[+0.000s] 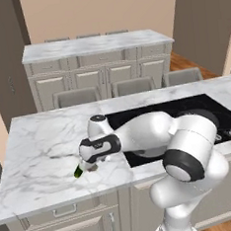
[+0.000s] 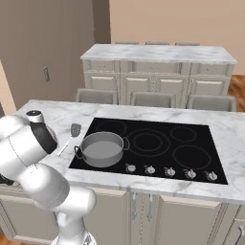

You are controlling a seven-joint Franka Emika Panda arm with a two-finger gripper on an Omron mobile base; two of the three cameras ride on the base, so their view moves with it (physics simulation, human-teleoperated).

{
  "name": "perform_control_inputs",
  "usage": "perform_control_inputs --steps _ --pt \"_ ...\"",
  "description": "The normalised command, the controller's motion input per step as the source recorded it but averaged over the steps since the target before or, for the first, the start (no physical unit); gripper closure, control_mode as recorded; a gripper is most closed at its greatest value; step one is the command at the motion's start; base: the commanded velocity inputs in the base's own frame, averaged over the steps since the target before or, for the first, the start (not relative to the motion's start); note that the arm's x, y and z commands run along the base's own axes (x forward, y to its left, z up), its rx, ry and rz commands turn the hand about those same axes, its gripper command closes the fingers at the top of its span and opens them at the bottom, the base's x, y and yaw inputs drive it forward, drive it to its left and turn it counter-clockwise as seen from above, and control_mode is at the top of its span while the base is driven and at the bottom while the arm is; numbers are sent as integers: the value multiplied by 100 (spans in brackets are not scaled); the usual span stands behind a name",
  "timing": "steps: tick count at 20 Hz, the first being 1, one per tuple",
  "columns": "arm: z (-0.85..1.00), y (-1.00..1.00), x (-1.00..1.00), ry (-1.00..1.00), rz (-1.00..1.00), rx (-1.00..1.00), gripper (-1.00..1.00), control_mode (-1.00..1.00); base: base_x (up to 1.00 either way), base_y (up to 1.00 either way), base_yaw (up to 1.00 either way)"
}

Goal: Put the cucumber and garlic in the pot. Retrieve the spatula and lightly stir the vegetables in the pot.

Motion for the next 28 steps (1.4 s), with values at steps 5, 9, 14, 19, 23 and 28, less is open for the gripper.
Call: perform_control_inputs --steps 5,9,14,19,23,28 --pt "-5 14 17 0 0 0 -100 -100 0 0 0" --pt "-19 6 0 3 0 0 -100 -100 0 0 0" --pt "-24 0 1 0 0 0 -100 -100 0 0 0" --pt "-5 3 1 0 0 0 -100 -100 0 0 0" --pt "0 0 0 0 0 0 100 -100 0 0 0" --pt "17 -3 -14 0 0 0 100 -100 0 0 0"
